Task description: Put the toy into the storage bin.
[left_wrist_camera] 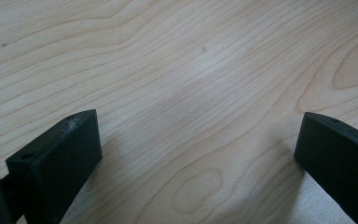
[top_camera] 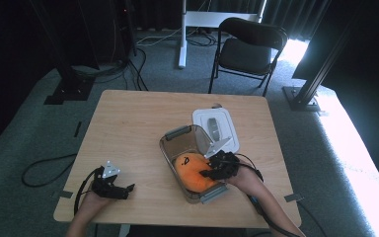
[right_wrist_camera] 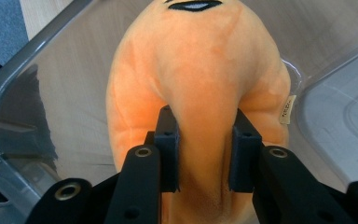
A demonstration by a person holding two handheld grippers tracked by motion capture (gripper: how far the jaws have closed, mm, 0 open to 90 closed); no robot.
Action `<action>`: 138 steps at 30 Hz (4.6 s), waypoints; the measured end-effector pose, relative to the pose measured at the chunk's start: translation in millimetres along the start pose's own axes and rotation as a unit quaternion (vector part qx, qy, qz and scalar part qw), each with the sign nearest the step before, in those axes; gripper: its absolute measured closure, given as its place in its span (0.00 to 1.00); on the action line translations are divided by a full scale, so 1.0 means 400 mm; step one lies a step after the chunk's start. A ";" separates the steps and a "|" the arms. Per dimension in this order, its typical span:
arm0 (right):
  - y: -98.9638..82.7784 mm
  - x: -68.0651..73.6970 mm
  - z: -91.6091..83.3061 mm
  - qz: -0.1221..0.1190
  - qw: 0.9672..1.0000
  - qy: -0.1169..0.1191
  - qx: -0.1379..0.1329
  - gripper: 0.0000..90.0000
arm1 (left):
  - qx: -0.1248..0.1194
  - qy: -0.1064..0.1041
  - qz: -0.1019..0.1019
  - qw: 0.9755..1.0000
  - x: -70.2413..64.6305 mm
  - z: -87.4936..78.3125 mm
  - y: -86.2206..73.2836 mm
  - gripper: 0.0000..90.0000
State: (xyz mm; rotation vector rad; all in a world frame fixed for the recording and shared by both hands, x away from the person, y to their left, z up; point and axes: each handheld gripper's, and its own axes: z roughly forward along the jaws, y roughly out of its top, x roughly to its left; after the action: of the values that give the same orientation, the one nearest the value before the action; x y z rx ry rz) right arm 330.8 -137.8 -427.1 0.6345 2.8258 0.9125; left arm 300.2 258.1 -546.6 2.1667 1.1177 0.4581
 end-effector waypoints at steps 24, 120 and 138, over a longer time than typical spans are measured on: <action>0.015 0.016 0.027 0.014 0.999 -0.012 0.032 0.38 | 0.000 0.000 -0.001 1.000 0.000 0.000 0.000 0.01; -0.323 -0.098 -0.157 0.233 0.958 -0.110 -0.126 0.15 | 0.000 -0.001 0.000 1.000 0.000 0.000 0.000 0.01; -0.415 -0.068 -0.103 0.259 0.952 -0.139 -0.086 0.14 | 0.000 0.000 0.000 1.000 0.000 0.000 0.000 0.01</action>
State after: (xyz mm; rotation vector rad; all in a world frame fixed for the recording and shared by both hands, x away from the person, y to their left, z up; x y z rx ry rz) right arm 287.1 -293.0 -490.7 1.3938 2.3312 1.0237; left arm 300.2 258.1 -546.7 2.1674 1.1174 0.4570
